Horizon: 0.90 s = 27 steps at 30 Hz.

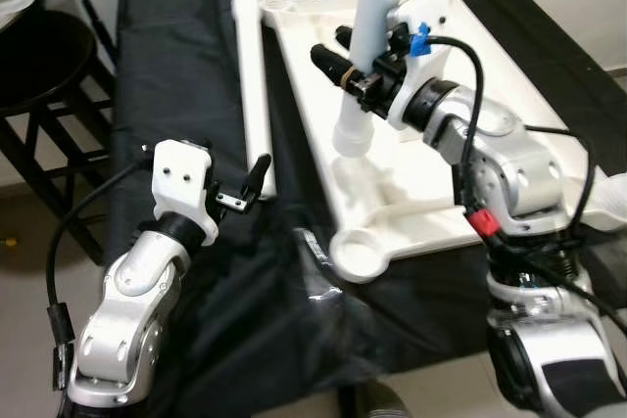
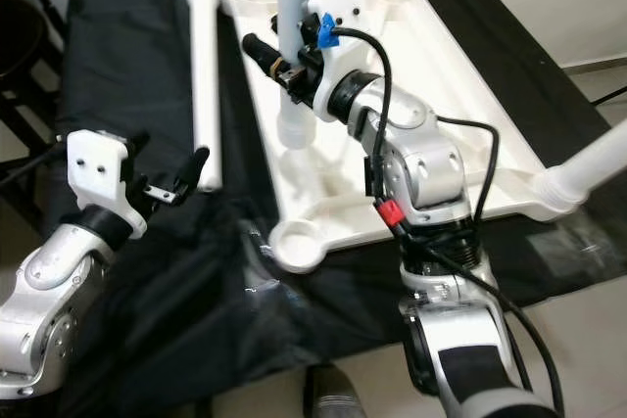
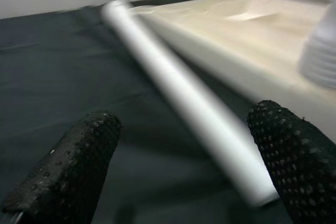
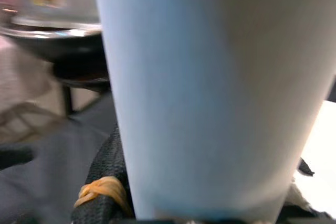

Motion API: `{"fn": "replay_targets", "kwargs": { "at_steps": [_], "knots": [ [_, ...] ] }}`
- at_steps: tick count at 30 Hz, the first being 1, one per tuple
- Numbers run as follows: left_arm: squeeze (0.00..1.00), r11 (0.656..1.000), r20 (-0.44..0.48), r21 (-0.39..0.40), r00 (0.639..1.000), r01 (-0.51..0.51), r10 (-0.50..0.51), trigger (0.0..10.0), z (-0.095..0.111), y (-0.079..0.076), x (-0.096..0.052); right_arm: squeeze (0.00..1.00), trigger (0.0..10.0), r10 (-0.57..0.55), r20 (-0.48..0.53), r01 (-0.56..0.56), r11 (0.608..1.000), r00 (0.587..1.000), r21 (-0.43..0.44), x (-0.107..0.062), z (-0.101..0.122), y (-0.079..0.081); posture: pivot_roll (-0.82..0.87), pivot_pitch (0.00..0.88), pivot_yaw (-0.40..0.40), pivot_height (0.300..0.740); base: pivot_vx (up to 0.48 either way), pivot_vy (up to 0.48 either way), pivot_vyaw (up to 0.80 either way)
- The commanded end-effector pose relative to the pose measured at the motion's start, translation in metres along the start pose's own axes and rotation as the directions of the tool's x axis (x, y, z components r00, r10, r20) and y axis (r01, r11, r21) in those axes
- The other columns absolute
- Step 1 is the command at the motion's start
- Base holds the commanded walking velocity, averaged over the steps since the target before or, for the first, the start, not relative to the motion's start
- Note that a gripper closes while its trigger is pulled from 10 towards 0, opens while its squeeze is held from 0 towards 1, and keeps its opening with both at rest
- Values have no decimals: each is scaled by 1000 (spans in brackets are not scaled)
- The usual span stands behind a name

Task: Building children table

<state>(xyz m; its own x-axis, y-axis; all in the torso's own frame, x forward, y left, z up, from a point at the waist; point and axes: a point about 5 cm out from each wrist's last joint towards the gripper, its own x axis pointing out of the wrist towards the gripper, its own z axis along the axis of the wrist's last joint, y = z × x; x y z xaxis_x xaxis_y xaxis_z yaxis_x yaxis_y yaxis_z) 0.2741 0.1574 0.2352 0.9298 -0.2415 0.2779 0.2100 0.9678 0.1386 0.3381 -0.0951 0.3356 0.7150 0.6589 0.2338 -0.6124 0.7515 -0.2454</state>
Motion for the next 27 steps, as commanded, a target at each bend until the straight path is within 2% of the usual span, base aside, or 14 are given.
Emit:
{"fn": "replay_targets", "kwargs": {
  "at_steps": [1,6,8,9,15,16,17,19,24,27],
  "knots": [
    [0,999,-22,-13,999,32,-32,10000,-5,-6,0,0,10000,-44,6,44,999,999,-26,-5,5,-8,-40,229,-76,740,0,0,0],
    [0,994,-32,-57,995,91,-93,10000,-9,-19,-2,0,10000,-100,1,100,994,995,-46,-6,5,-14,-34,230,-74,740,0,0,0],
    [0,990,-59,-55,989,130,-134,10000,-17,-26,-7,0,10000,-101,-14,100,995,995,-28,-9,2,-15,-35,231,-70,740,0,0,-800],
    [0,985,-94,-60,982,160,-165,10000,-28,-31,-13,0,10000,-74,-31,74,997,997,-8,-11,0,-14,-35,232,-70,740,0,0,-800],
    [0,985,-150,-64,974,160,-168,10000,-44,-31,-21,0,10000,-23,-39,23,1000,999,-8,-14,1,-11,-39,234,-65,740,0,0,-800],
    [0,988,-173,-81,974,134,-146,10000,-56,-30,-27,0,10000,56,-21,-56,998,998,-10,-19,6,-9,-43,234,-64,740,0,0,-800],
    [0,988,-173,-81,974,134,-146,10000,-56,-30,-27,0,10000,56,-21,-56,998,998,-10,-19,6,-9,-43,234,-64,740,0,0,-800],
    [0,993,-178,-102,981,61,-78,10000,-63,-26,-32,0,10000,129,2,-129,992,992,-12,-25,10,-7,-46,235,-63,740,0,0,-800],
    [0,996,-156,-84,987,16,-29,10000,-60,-22,-32,0,10000,156,16,-156,988,988,-4,-28,7,-5,-41,233,-63,740,0,0,-800],
    [0,998,-154,-58,988,-26,17,10000,-60,-19,-32,0,10000,159,29,-159,987,987,8,-33,-3,-1,-37,225,-64,740,0,0,-800]
  ]
}}
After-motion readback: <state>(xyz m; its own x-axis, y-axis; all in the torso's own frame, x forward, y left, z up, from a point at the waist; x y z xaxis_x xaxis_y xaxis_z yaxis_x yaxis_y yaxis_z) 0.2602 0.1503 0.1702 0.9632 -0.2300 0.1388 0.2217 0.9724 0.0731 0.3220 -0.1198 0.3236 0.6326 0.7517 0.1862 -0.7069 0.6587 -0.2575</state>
